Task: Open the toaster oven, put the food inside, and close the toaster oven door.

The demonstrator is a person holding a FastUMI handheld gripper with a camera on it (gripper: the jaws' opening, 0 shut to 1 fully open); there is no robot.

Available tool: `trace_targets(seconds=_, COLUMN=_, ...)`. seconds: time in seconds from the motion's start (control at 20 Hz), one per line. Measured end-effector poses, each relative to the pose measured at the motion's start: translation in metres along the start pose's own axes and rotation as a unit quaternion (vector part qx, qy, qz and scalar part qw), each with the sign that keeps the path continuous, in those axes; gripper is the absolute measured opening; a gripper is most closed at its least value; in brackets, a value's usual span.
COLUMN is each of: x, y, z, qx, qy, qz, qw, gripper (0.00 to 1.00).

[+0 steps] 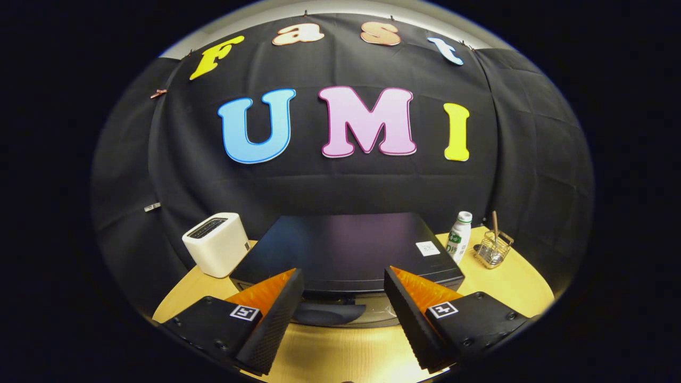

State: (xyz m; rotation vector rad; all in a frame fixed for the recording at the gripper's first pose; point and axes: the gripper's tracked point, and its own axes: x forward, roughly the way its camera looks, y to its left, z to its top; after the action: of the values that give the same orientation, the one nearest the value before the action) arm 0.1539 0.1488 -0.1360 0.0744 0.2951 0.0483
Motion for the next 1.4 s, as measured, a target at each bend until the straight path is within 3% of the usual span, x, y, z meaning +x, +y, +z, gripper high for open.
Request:
trace_targets(seconds=0.2, x=0.018, y=0.011, z=-0.034, qx=-0.021, qy=0.038, qz=0.005, qw=0.999, gripper=0.99)
trace_targets(seconds=0.35, x=0.017, y=0.012, z=-0.039, qx=-0.045, qy=0.027, qz=-0.008, qw=0.999, gripper=0.99)
trace_targets(seconds=0.6, x=0.011, y=0.018, z=-0.048, qx=-0.021, qy=0.055, qz=-0.007, qw=0.998, gripper=0.98)
trace_targets(seconds=1.0, x=-0.044, y=0.017, z=-0.091, qx=-0.033, qy=0.082, qz=0.005, qw=0.996, gripper=0.97)
trace_targets(seconds=1.25, x=-0.069, y=0.019, z=-0.135, qx=-0.072, qy=0.130, qz=0.015, qw=0.989, gripper=0.97)
trace_targets(seconds=1.4, x=-0.076, y=0.016, z=-0.171, qx=-0.057, qy=0.175, qz=0.025, qw=0.983, gripper=0.97)
